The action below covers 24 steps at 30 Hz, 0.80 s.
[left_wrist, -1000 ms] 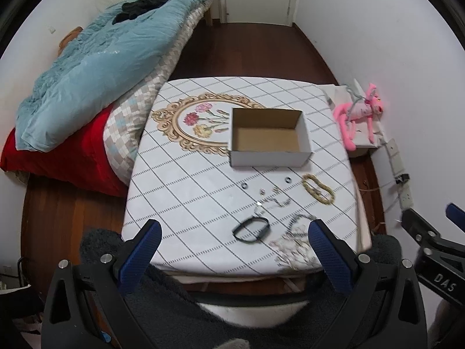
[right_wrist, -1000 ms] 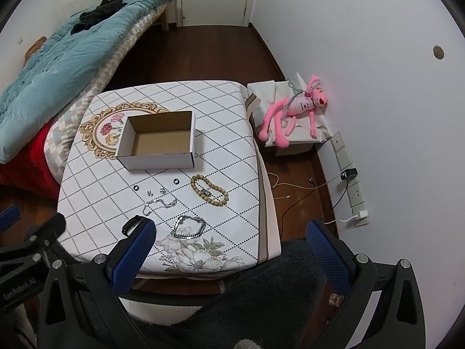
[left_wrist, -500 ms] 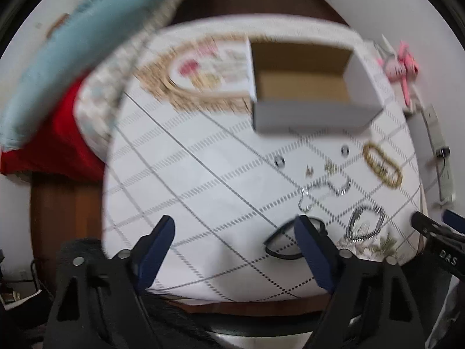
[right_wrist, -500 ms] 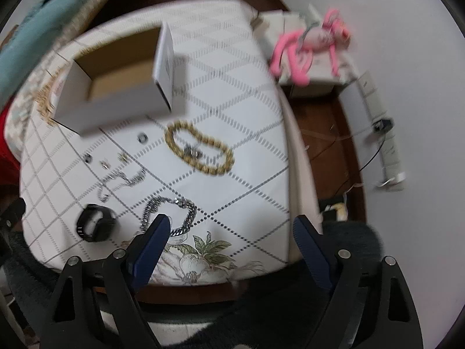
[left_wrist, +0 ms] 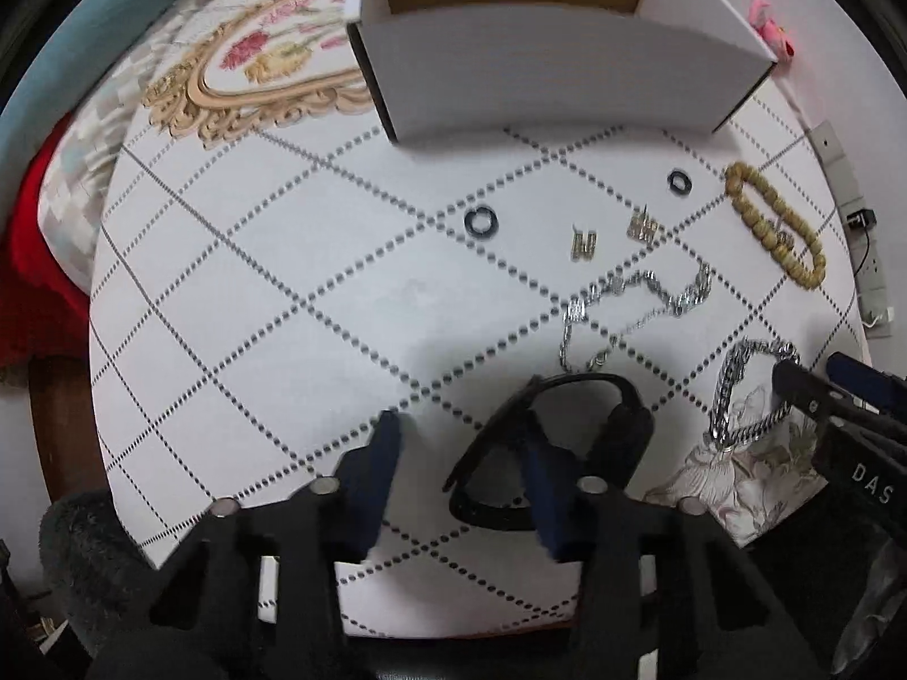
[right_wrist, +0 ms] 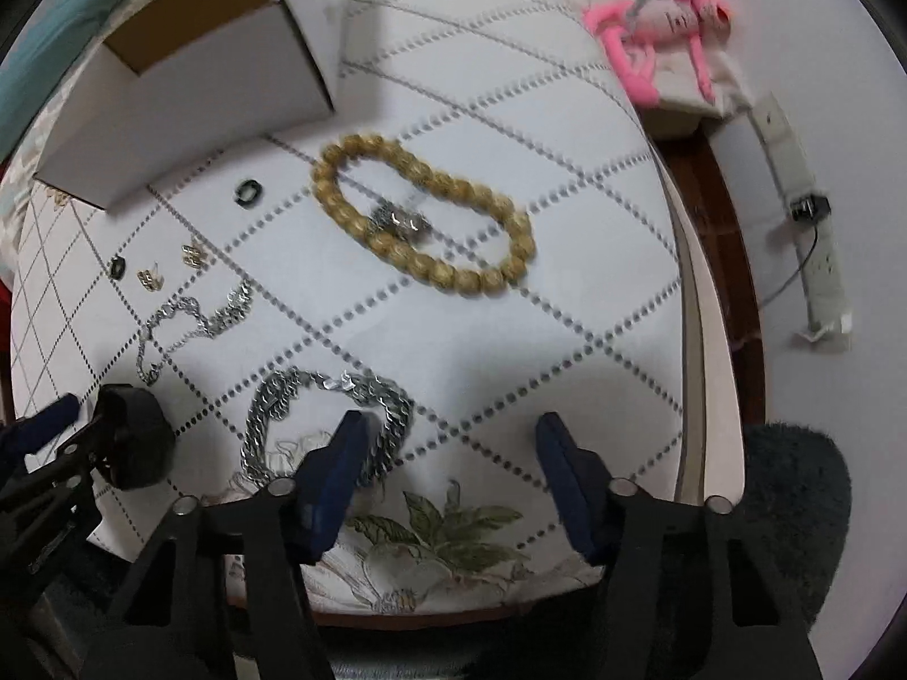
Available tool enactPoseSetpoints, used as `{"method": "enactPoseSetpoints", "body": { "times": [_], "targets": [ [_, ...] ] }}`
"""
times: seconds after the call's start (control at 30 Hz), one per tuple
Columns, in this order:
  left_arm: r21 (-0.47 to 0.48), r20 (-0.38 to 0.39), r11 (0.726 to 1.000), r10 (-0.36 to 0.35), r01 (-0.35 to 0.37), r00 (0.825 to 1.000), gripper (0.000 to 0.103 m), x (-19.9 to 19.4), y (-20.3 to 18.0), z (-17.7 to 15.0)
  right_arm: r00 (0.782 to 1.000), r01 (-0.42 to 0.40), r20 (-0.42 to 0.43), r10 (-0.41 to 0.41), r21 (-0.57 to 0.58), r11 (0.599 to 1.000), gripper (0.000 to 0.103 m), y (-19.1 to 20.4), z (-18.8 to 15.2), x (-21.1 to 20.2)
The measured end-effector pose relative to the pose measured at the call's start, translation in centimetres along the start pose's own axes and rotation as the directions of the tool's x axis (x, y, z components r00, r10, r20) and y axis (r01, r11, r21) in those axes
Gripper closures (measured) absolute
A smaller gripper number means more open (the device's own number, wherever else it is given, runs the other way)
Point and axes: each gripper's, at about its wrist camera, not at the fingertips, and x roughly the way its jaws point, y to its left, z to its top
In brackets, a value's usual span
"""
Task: Organize jewelry
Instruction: 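Grasp the black smartwatch with the left tool while the right tool grasps the silver chain bracelet, then carry the watch with the left tool into the box while the right tool drops the chain bracelet in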
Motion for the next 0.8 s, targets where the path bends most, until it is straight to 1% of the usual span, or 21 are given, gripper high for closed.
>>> {"method": "enactPoseSetpoints", "body": {
  "times": [0.03,0.07,0.1,0.13,0.17,0.2,0.23,0.3,0.43,0.63,0.67,0.73,0.8],
  "targets": [
    [0.0,0.006,1.0,-0.013,0.013,1.0,0.08,0.0,0.0,0.0,1.0,-0.002,0.008,0.002,0.0,1.0,0.044,0.2,0.1,0.0],
    [-0.003,0.006,1.0,-0.019,0.019,1.0,0.09,-0.1,0.1,-0.1,1.0,-0.001,0.021,0.001,0.0,1.0,0.049,0.3,0.1,-0.1],
    [-0.001,0.009,1.0,-0.011,0.011,1.0,0.093,-0.1,0.1,-0.1,0.999,-0.001,0.045,0.001,-0.001,1.0,0.052,0.4,0.0,-0.2],
    [0.003,0.017,1.0,0.0,0.0,1.0,0.094,-0.2,0.1,-0.2,0.998,0.0,0.061,0.0,-0.002,1.0,0.063,0.6,-0.1,-0.4],
    [0.003,0.021,1.0,0.006,-0.006,1.0,0.096,-0.2,0.2,-0.3,0.997,0.0,0.08,0.001,-0.004,1.0,0.078,0.7,-0.2,-0.5],
    [0.0,0.024,1.0,0.007,-0.007,1.0,0.097,-0.2,0.3,-0.3,0.996,0.001,0.088,-0.001,-0.006,1.0,0.088,0.9,-0.2,-0.6],
    [-0.004,0.025,1.0,0.003,-0.003,1.0,0.098,-0.3,0.6,-0.4,0.996,-0.001,0.091,0.001,-0.003,1.0,0.094,1.0,-0.3,-0.7],
    [-0.012,0.031,1.0,-0.003,0.003,1.0,0.099,-0.5,1.1,-0.5,0.996,-0.022,0.088,0.021,0.009,1.0,0.095,0.8,-0.2,-0.8],
    [-0.028,0.043,1.0,-0.009,0.01,0.999,0.099,-1.7,2.4,-0.8,0.991,-0.111,0.082,0.106,0.062,0.992,0.095,-0.6,-0.1,-1.3],
    [-0.042,0.081,0.998,-0.032,0.035,0.996,0.099,-4.7,3.2,-2.0,0.973,-0.191,0.142,0.182,0.057,0.98,0.095,-0.7,-0.2,-4.3],
    [-0.042,0.091,0.998,-0.034,0.038,0.995,0.099,-4.7,2.9,-2.0,0.969,-0.205,0.154,0.195,0.05,0.977,0.095,-0.6,-0.1,-5.0],
    [-0.045,0.109,0.998,-0.04,0.045,0.993,0.099,-5.9,2.6,-2.0,0.962,-0.222,0.171,0.212,0.042,0.974,0.095,-0.5,0.1,-6.0],
    [-0.052,0.129,0.997,-0.048,0.055,0.99,0.099,-6.9,3.1,-1.9,0.955,-0.242,0.187,0.232,0.032,0.97,0.095,-0.4,0.4,-7.1]
  ]
}}
